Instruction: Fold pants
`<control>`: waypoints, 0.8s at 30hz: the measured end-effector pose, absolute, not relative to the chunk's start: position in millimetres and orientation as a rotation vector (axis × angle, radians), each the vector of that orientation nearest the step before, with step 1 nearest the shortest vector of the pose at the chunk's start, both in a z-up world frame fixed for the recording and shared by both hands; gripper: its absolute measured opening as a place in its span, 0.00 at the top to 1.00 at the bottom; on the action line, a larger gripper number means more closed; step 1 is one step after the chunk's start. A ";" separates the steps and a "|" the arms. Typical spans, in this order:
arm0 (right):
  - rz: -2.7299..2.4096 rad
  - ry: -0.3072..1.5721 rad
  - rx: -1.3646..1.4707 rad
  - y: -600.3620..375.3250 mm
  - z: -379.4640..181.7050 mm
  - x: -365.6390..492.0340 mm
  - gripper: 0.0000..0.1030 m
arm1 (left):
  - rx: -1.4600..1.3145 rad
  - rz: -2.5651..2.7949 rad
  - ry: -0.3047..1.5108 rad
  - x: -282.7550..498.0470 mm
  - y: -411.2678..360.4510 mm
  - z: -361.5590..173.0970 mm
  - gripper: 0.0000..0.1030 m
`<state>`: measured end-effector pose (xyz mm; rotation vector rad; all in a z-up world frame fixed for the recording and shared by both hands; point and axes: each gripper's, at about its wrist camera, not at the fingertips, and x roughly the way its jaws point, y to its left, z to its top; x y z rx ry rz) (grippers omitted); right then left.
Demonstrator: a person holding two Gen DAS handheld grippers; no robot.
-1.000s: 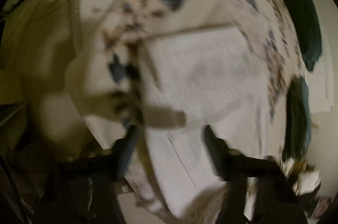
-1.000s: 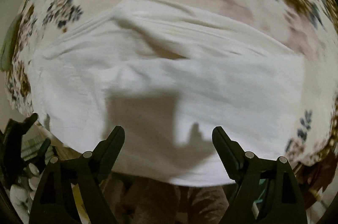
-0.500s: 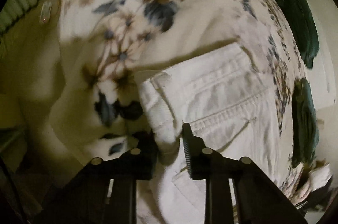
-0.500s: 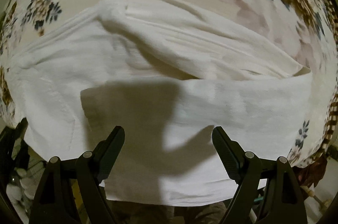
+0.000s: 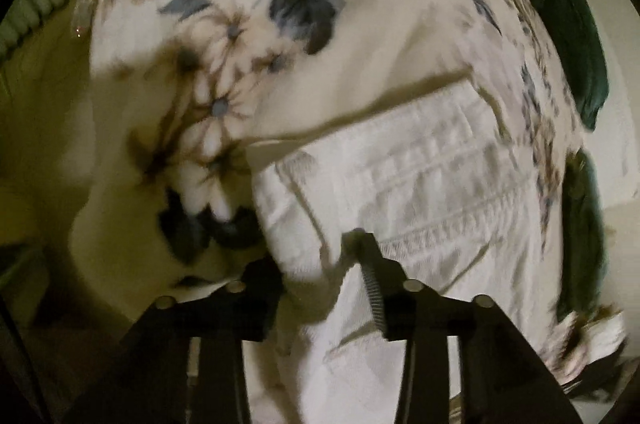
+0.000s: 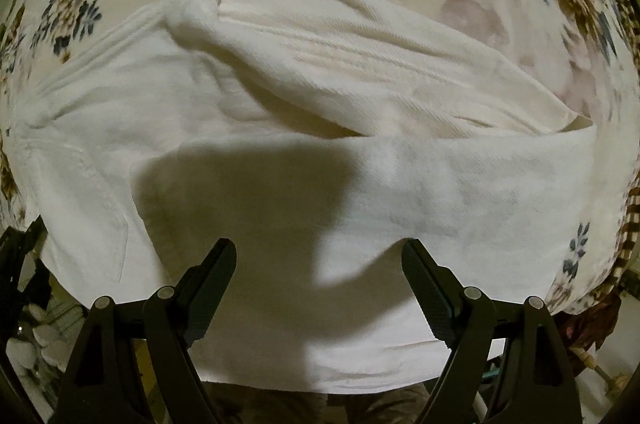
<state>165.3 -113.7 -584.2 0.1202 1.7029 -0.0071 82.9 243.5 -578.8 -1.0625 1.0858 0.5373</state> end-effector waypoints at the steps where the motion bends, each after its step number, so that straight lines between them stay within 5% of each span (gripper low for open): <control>1: -0.007 1.704 0.130 -115.2 -584.1 165.5 0.16 | -1.090 0.529 1.073 82.0 247.7 -580.9 0.59; 3: -0.005 1.706 0.146 -113.5 -583.6 173.6 0.16 | -1.166 0.521 1.026 78.1 252.6 -583.9 0.58; 6: 0.004 1.706 0.156 -113.6 -583.5 177.0 0.16 | -1.109 0.532 1.008 77.9 247.6 -572.2 0.85; 8: 0.009 1.704 0.161 -120.2 -586.0 178.3 0.16 | -1.052 0.513 0.981 75.6 238.7 -553.9 0.88; 14: 0.021 1.710 0.156 -123.4 -591.2 171.9 0.16 | -0.746 0.282 0.873 84.9 175.9 -466.9 0.88; 20: -0.002 1.723 0.196 -145.4 -600.9 169.5 0.16 | -0.871 0.361 0.939 92.8 204.1 -517.7 0.69; 24: 0.007 1.712 0.214 -150.6 -599.7 170.7 0.16 | -1.062 0.418 0.943 90.6 238.9 -557.9 0.72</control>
